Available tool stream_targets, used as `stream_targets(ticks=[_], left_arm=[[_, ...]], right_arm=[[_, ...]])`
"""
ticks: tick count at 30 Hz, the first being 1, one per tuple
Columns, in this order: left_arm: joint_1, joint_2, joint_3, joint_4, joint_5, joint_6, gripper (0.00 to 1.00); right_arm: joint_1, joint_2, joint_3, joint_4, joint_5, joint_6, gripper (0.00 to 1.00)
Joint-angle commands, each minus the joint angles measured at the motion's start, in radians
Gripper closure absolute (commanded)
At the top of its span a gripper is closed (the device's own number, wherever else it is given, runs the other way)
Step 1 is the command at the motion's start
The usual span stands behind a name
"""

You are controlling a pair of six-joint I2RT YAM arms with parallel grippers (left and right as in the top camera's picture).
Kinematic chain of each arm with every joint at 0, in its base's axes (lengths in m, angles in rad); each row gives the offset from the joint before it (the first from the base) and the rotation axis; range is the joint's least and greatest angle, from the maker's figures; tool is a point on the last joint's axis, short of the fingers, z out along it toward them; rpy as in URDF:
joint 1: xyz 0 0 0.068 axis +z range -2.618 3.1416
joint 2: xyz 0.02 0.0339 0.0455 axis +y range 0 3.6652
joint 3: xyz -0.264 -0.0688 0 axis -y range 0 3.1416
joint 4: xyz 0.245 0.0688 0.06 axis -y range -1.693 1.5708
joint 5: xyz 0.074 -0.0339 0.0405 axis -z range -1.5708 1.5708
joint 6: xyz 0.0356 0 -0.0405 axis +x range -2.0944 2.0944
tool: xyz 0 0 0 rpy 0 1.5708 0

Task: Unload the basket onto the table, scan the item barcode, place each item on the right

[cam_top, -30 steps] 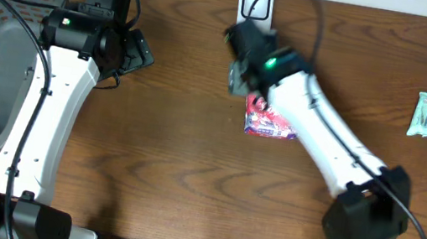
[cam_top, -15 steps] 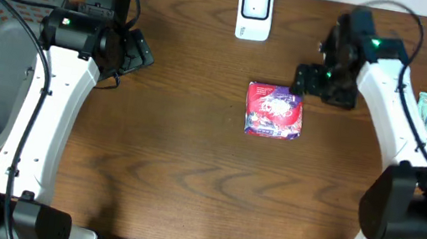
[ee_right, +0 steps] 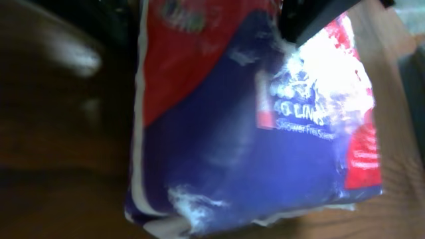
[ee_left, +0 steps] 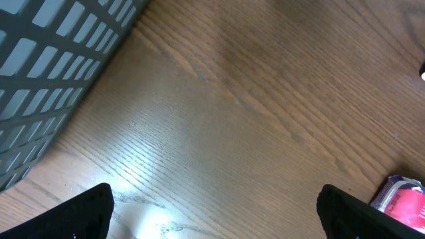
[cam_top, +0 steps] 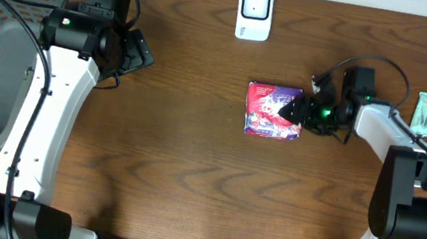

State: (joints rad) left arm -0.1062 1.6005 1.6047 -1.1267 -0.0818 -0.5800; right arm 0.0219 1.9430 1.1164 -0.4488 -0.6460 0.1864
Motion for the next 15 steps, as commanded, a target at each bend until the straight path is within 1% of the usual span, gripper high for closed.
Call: stream_targets(ticks=[1,3,4,8,11,12,13,15], left_arm=[[0.003,0.0,0.003,-0.006,-0.013,-0.008,0.02],[0.003,0.0,0.003,-0.006,-0.012,-0.008,0.02],[0.003,0.0,0.003,-0.006,-0.013,-0.008,0.02],[0.003,0.0,0.003,-0.006,-0.013,-0.008,0.02],[0.003,0.0,0.003,-0.006,-0.013,-0.008,0.02],[0.003,0.0,0.003,-0.006,-0.013,-0.008,0.02],[0.003,0.0,0.003,-0.006,-0.013,-0.009,0.02],[0.003,0.0,0.003,-0.006,-0.013,-0.009,0.02]], right_arm=[[0.014,0.005,-0.052,0.049,-0.047,0.085,0.66],[0.019,0.006,-0.057,0.063,-0.048,0.127,0.92],[0.022,0.005,-0.057,0.072,-0.051,0.151,0.99],[0.032,-0.004,-0.028,0.135,-0.158,0.291,0.99],[0.048,-0.014,0.027,0.219,-0.232,0.397,0.99],[0.055,-0.015,0.048,0.242,-0.235,0.431,0.99],[0.071,-0.015,0.093,0.295,-0.234,0.497,0.99],[0.093,-0.015,0.143,0.361,-0.197,0.574,0.99]])
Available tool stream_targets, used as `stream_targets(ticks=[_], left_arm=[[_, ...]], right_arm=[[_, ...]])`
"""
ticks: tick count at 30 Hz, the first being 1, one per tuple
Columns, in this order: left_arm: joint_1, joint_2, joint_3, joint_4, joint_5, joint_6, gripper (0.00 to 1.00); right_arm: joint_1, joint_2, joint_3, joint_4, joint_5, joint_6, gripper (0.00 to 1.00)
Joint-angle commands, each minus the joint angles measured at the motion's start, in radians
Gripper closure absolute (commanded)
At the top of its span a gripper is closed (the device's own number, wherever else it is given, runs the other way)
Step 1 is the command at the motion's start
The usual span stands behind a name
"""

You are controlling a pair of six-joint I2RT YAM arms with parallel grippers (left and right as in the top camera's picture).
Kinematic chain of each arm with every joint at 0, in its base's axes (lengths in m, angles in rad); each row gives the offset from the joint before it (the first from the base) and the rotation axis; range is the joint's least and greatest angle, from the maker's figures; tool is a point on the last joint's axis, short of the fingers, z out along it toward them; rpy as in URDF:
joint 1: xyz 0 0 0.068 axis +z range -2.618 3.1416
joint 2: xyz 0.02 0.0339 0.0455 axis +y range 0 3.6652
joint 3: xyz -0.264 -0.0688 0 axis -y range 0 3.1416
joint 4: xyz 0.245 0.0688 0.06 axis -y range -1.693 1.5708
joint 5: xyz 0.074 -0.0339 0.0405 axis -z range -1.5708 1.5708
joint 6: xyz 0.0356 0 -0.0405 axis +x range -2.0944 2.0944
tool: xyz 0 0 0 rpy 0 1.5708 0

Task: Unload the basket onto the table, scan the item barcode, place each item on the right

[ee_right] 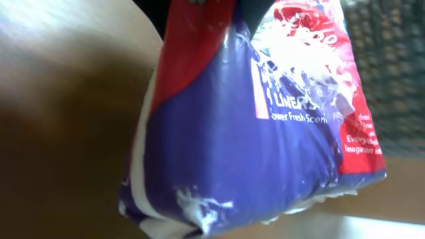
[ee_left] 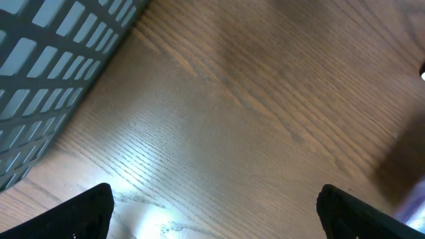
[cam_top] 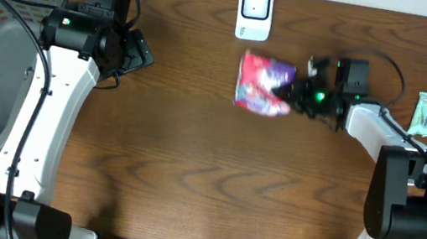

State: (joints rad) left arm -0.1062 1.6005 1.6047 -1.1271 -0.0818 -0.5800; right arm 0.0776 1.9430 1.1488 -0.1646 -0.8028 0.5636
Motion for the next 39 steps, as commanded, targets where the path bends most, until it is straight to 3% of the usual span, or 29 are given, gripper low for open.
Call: stream_targets(ticks=[1,11,15,19,23,29,39], left_arm=[[0.003,0.0,0.003,-0.006,-0.013,-0.008,0.02],[0.003,0.0,0.003,-0.006,-0.013,-0.009,0.02],[0.003,0.0,0.003,-0.006,-0.013,-0.008,0.02],[0.003,0.0,0.003,-0.006,-0.013,-0.008,0.02],[0.003,0.0,0.003,-0.006,-0.013,-0.009,0.02],[0.003,0.0,0.003,-0.006,-0.013,-0.008,0.02],[0.003,0.0,0.003,-0.006,-0.013,-0.008,0.02]], right_arm=[[0.05,-0.015,0.134,0.109,0.006,0.245,0.99],[0.176,0.002,0.214,0.262,0.655,0.555,0.99],[0.204,0.092,0.27,0.404,0.681,0.612,0.99],[0.204,0.231,0.447,0.387,0.61,0.618,0.99],[0.2,0.329,0.626,0.29,0.561,0.576,0.99],[0.178,0.304,0.735,0.134,0.576,0.378,0.99],[-0.01,0.176,0.85,-0.368,0.681,0.148,0.99]])
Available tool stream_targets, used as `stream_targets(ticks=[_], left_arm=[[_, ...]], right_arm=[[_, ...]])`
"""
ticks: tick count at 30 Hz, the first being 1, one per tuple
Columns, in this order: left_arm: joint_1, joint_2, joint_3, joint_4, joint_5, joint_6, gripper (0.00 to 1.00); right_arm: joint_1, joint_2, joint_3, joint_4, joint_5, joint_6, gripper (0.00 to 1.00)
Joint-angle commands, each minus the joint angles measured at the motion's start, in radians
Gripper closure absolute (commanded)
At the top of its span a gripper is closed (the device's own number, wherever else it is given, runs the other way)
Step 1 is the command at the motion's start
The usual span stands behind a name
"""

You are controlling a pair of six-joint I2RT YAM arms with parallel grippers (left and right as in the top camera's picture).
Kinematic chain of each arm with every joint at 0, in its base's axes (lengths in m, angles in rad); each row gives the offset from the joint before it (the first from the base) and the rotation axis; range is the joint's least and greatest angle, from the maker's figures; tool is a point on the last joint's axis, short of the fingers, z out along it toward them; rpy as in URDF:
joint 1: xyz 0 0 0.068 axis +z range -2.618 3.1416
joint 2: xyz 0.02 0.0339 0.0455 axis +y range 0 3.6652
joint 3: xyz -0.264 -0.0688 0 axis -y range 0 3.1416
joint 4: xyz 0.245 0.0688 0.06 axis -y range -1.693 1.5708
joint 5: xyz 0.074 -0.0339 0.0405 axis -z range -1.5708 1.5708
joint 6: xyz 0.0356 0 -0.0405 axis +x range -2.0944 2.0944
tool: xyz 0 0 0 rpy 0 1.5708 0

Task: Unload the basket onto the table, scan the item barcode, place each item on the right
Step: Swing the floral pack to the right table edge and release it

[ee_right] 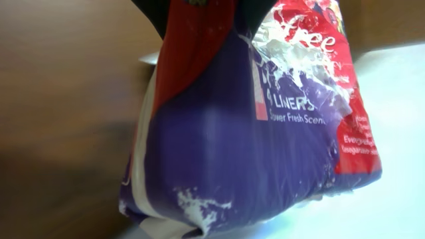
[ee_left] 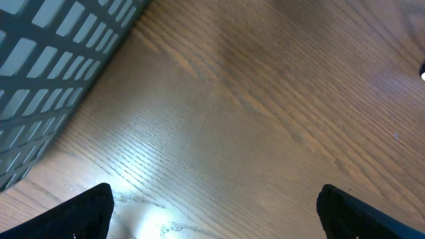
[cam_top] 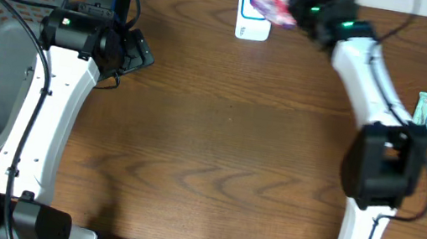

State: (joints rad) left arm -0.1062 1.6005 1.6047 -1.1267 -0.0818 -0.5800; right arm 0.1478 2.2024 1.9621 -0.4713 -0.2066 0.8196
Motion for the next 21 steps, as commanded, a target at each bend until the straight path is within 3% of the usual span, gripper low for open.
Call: stream_targets(ticks=[1,10,14,17,18,19,20,21], left_arm=[[0.003,0.0,0.003,-0.006,-0.013,-0.009,0.02],[0.003,0.0,0.003,-0.006,-0.013,-0.008,0.02],[0.003,0.0,0.003,-0.006,-0.013,-0.008,0.02],[0.003,0.0,0.003,-0.006,-0.013,-0.008,0.02],[0.003,0.0,0.003,-0.006,-0.013,-0.008,0.02],[0.003,0.0,0.003,-0.006,-0.013,-0.008,0.02],[0.003,0.0,0.003,-0.006,-0.013,-0.008,0.02],[0.003,0.0,0.003,-0.006,-0.013,-0.008,0.02]], right_arm=[[-0.115,-0.098,0.037,-0.126,0.124,-0.128,0.99],[-0.414,-0.108,0.036,-0.472,0.337,-0.423,0.98],[-0.523,-0.088,0.036,-0.503,0.344,-0.515,0.8],[-0.57,-0.077,0.036,-0.511,0.343,-0.514,0.78],[-0.582,-0.074,0.036,-0.512,0.343,-0.514,0.71],[-0.59,-0.072,0.036,-0.513,0.343,-0.514,0.52],[-0.597,-0.07,0.035,-0.515,0.343,-0.514,0.22],[-0.604,-0.07,0.035,-0.515,0.343,-0.514,0.01]])
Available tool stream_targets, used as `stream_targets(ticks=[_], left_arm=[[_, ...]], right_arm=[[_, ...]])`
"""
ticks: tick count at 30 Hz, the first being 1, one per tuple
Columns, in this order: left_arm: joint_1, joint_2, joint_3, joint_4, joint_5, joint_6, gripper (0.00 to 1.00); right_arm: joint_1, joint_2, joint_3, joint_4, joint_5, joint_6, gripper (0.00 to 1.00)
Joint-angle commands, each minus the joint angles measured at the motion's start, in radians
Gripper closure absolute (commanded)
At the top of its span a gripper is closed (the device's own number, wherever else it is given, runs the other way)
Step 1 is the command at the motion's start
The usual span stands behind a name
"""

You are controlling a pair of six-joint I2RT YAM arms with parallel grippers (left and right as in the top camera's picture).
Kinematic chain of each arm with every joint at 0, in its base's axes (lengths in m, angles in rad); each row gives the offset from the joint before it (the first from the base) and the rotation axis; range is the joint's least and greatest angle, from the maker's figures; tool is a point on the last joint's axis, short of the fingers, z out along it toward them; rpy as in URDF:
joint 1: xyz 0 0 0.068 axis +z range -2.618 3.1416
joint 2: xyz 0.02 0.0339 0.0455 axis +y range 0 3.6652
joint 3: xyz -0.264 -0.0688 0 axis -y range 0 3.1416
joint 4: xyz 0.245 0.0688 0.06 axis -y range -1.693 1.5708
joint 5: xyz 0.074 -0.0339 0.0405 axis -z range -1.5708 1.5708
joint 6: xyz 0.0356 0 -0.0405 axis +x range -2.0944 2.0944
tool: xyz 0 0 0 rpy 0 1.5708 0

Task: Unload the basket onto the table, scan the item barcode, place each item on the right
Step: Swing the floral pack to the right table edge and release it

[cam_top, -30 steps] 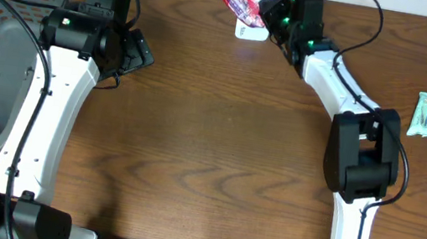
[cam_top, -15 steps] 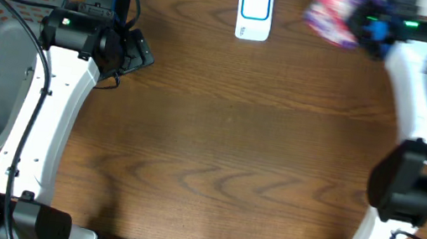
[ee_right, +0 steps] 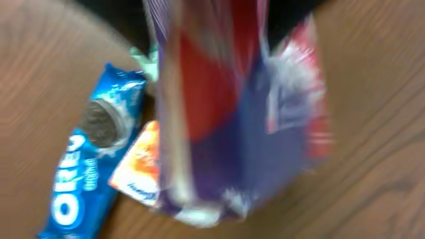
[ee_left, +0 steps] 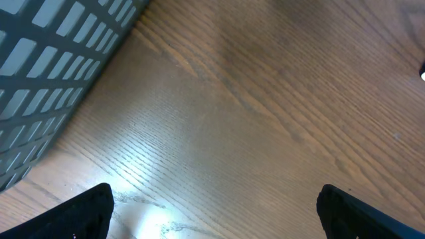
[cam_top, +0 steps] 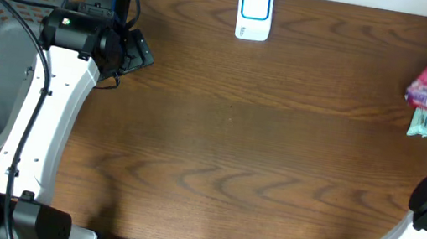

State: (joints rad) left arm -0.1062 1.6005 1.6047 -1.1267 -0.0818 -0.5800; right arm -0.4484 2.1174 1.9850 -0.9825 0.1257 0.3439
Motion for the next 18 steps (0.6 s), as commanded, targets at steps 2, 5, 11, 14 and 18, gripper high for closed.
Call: stream_targets(ticks=[2,5,11,14,18], left_arm=[[0.003,0.0,0.003,-0.006,-0.013,-0.008,0.02],[0.003,0.0,0.003,-0.006,-0.013,-0.008,0.02],[0.003,0.0,0.003,-0.006,-0.013,-0.008,0.02],[0.003,0.0,0.003,-0.006,-0.013,-0.008,0.02],[0.003,0.0,0.003,-0.006,-0.013,-0.008,0.02]], right_arm=[[-0.014,0.015,0.013,-0.006,0.012,-0.039,0.01],[-0.024,0.002,0.014,-0.037,0.011,-0.038,0.01],[-0.02,-0.104,0.014,-0.074,-0.089,-0.034,0.01],[-0.018,-0.191,0.014,-0.082,-0.203,-0.034,0.01],[-0.005,-0.34,0.014,-0.114,-0.364,-0.035,0.01]])
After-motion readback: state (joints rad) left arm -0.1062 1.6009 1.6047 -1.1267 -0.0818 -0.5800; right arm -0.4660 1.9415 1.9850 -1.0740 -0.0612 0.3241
